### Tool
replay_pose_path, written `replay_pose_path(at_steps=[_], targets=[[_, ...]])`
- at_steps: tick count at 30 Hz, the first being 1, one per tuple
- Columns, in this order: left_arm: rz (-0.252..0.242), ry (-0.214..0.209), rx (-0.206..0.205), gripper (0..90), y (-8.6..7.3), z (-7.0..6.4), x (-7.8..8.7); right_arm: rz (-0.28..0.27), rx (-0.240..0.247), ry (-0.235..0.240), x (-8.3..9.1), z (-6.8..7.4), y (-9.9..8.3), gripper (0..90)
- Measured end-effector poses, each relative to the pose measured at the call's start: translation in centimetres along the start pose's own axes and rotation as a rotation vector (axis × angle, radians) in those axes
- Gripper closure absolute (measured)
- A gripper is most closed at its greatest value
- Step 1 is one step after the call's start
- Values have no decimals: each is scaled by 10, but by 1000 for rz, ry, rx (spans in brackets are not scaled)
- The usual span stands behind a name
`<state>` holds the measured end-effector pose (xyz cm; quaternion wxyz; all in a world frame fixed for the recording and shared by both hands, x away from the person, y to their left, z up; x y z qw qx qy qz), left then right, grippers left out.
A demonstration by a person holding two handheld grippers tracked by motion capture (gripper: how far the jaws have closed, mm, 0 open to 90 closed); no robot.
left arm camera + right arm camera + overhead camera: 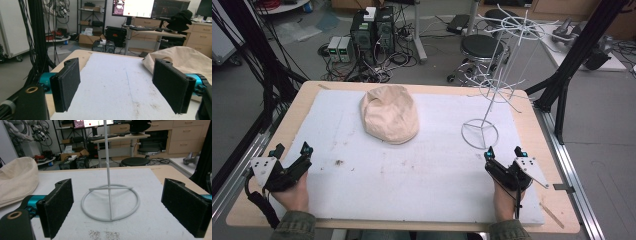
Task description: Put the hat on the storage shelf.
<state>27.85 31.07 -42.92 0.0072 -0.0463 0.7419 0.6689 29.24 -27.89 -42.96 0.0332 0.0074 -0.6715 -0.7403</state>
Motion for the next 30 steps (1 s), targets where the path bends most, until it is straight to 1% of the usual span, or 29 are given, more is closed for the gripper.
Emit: replay_pose_path(at_steps=[2, 5, 9, 13, 18, 20, 22, 25, 27, 29, 30], targets=[[3, 0, -4, 228, 0, 0, 0, -1, 5, -1, 0, -1, 0, 98], [5, -2, -2, 228, -1, -1, -1, 7, -2, 4, -1, -1, -1, 99], [8, -4, 9, 229, -2, -1, -2, 11, -10, 1, -1, -2, -1, 99], [15, -1, 25, 228, -3, 2, -1, 12, -11, 4, 0, -2, -1, 99], [3, 5, 34, 229, -2, 3, -1, 19, -14, 6, -1, -1, -2, 99], [0, 6, 31, 229, -1, 2, 0, 20, -14, 9, -1, -1, -2, 99], [-6, -8, 19, 229, 1, 0, 0, 21, -15, 13, -1, -1, -2, 99], [-13, -19, 21, 223, 3, -1, 1, 33, -20, 24, -3, -1, -3, 98], [-21, -35, 35, 219, 6, -2, 1, 37, -20, 32, -4, 0, -4, 98], [-27, -57, 57, 218, 10, -3, 2, 39, -18, 36, -4, 0, -4, 98], [-31, -66, 62, 214, 13, -3, 3, 46, -26, 40, -4, 1, -5, 98]])
Point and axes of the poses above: each handheld gripper's, and its own axes: x roughly backward along the jaws, y roughly out of its top, z roughly to its left, the point moved 3 cm from there along -x, roughly forward along the jaws, and after that the axes turned 6 degrees about -z, right-handed, at the moved point
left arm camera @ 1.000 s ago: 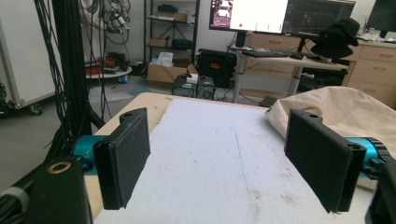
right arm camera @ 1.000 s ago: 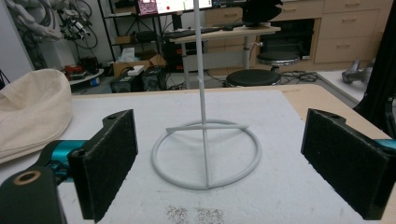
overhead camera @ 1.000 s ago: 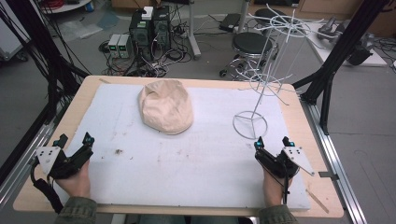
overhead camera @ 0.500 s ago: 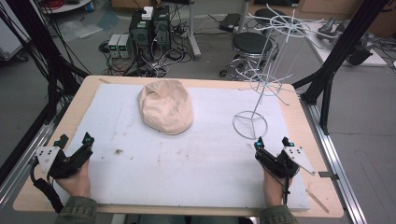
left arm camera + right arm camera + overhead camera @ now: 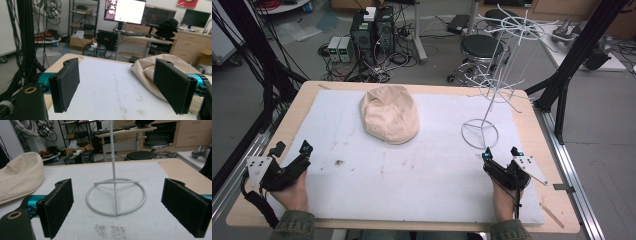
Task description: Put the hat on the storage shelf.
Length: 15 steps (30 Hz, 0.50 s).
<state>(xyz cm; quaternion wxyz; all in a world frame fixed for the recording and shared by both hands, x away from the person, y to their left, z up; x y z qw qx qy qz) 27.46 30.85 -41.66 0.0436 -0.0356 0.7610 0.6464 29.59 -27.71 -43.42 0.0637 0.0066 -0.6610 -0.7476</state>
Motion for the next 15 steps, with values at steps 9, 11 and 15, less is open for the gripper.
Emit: replay_pose_path(at_steps=[9, 11, 15], targets=[[22, -70, -21, 190, 23, -6, -2, 13, 0, 26, 0, 4, -1, 98], [7, -96, -39, 190, 38, -11, -2, 13, -2, 24, 0, 4, -1, 98], [-7, -122, -13, 189, 49, -14, -5, 9, -3, 17, 0, 3, -1, 98]])
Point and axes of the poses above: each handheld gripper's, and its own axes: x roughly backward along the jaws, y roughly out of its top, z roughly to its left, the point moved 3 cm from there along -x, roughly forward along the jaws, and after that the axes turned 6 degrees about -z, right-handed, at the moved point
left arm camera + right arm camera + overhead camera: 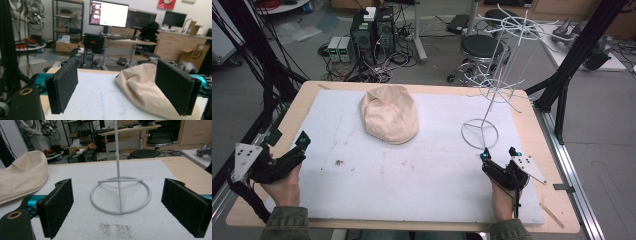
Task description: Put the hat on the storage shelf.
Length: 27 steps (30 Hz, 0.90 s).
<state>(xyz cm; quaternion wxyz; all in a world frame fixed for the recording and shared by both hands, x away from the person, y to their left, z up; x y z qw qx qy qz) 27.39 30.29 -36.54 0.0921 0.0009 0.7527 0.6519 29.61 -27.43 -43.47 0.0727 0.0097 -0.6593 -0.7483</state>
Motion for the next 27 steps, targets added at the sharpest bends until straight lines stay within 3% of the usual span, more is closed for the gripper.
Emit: replay_pose_path(at_steps=[2, 4, 7, 11, 21, 27], targets=[[0, -11, 11, 189, 6, -1, -5, -2, -1, 1, 0, 0, 0, 98], [-9, -10, -27, 182, 15, -6, -14, -12, 3, 7, 1, 0, 1, 98], [0, -27, -37, 176, 20, -9, -21, -16, 11, 3, 1, -2, 2, 98], [6, -71, -23, 174, 31, -19, -39, -13, -6, -4, 1, -4, 2, 98], [26, -101, 12, 170, 29, -30, -68, -14, -8, 6, 1, -3, 2, 98], [34, -111, -11, 171, 32, -37, -85, -11, -4, 8, 1, -4, 2, 98]])
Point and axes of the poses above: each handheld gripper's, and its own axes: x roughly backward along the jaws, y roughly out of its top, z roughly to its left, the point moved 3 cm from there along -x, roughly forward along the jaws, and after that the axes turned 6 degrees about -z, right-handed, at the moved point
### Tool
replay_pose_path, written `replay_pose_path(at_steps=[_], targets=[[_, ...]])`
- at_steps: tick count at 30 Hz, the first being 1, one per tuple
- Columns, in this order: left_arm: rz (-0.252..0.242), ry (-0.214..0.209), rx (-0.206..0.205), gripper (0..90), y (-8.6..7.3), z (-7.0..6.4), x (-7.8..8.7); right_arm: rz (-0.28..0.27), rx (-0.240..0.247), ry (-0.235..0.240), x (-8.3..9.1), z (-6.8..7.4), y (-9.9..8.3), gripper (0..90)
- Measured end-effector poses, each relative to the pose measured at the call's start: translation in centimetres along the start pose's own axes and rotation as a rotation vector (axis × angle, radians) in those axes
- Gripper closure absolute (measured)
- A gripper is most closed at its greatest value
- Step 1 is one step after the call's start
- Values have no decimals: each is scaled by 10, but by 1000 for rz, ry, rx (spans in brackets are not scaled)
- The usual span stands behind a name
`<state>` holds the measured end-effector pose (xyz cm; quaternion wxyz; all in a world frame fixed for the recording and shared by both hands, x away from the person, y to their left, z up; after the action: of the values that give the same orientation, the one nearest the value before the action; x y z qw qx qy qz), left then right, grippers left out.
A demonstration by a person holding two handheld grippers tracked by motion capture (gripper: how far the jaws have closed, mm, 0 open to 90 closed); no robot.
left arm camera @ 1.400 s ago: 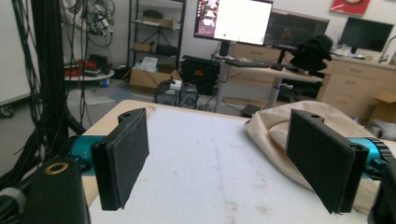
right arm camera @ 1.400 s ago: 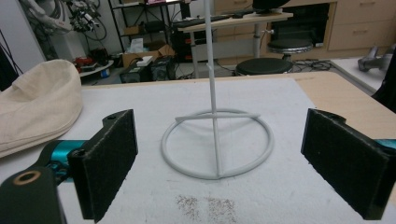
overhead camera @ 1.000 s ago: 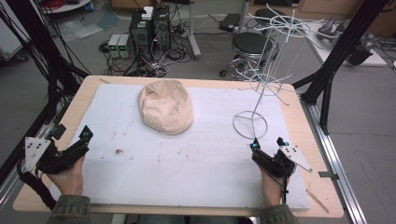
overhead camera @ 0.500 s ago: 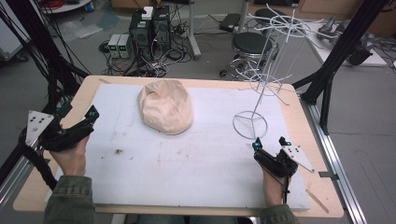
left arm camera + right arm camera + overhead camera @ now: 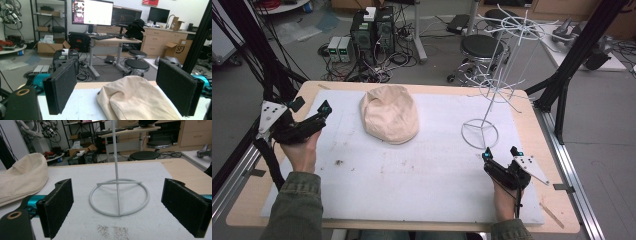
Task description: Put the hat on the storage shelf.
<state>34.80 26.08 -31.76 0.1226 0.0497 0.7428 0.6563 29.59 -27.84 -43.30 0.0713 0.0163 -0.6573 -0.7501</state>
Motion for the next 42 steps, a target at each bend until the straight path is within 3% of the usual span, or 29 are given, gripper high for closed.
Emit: replay_pose_path(at_steps=[14, 25, 28, 31, 35, 42], targets=[[79, -70, -8, 171, 4, -20, -54, 18, 21, 13, -3, 2, -2, 98], [123, -99, -17, 170, -2, -40, -86, 33, 31, 25, -5, 2, -3, 99], [131, -116, 8, 171, -3, -44, -94, 35, 26, 24, -6, 2, -4, 98], [156, -113, -15, 171, -5, -48, -106, 34, 30, 22, -6, 1, -4, 99], [178, -116, 4, 171, -8, -51, -118, 35, 30, 20, -5, 1, -3, 98], [230, -120, -12, 171, -18, -57, -131, 42, 33, 22, -6, 1, -4, 99]])
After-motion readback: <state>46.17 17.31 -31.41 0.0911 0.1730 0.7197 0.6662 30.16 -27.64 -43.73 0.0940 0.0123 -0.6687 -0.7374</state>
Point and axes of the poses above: each handheld gripper's, and its own axes: x roughly backward along the jaws, y roughly out of its top, z roughly to its left, the point moved 3 cm from there along -x, roughly forward along the jaws, and after that the axes turned 6 degrees about -z, right-handed, at the moved point
